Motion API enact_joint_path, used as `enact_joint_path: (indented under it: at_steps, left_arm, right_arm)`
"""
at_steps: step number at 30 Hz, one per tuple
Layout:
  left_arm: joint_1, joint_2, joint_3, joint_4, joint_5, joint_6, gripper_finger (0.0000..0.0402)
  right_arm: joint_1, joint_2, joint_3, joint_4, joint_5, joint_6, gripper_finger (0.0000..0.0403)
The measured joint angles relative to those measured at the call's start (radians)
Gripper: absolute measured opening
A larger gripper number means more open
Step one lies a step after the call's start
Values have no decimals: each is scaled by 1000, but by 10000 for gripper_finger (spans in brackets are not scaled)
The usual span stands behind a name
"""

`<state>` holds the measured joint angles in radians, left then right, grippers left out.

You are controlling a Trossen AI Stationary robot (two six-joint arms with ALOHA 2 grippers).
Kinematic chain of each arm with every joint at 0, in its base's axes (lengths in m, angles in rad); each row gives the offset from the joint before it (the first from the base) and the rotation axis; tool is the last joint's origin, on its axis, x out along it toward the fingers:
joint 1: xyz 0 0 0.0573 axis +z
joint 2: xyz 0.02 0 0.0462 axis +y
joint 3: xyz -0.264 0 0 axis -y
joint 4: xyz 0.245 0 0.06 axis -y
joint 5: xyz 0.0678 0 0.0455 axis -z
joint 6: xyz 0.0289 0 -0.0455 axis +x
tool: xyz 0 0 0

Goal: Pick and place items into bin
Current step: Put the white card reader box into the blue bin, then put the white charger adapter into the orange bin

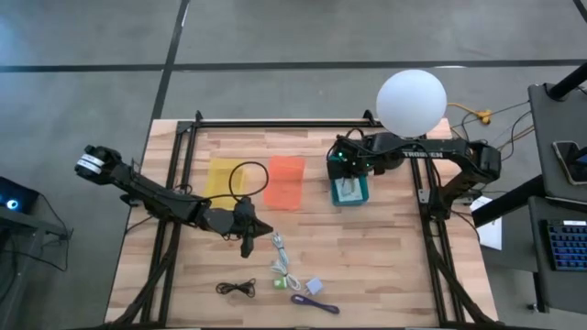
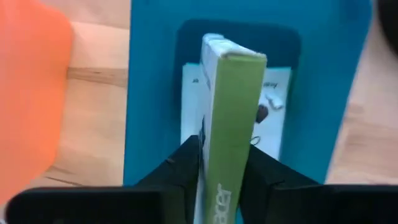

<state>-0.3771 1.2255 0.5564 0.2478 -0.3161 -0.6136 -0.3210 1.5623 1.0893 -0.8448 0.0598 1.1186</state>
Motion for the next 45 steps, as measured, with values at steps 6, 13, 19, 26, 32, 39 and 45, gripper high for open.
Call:
enact_joint_path:
  at_steps: [6, 13, 19, 26, 32, 39, 45]
  left_arm:
    - [0, 0, 0, 0, -5, 13, 2]
    - [0, 0, 0, 4, -5, 17, 2]
    - [0, 0, 0, 4, -5, 18, 2]
    - [0, 0, 0, 5, -4, 18, 2]
    - [0, 0, 0, 5, -4, 18, 2]
    - [0, 1, 0, 3, -4, 19, 2]
    - [-3, 1, -1, 3, -3, 19, 2]
  right_arm:
    - [0, 0, 67, -69, 37, -42, 127]
    - [9, 0, 76, -222, 81, -22, 140]
    - [43, 0, 77, -335, 114, -15, 98]
    - [140, -4, 172, -324, 136, -16, 65]
    - [379, -3, 265, -221, 122, -276, 74]
    - [735, 92, 302, -119, 87, -472, 118]
    - [901, 331, 422, -122, 65, -650, 191]
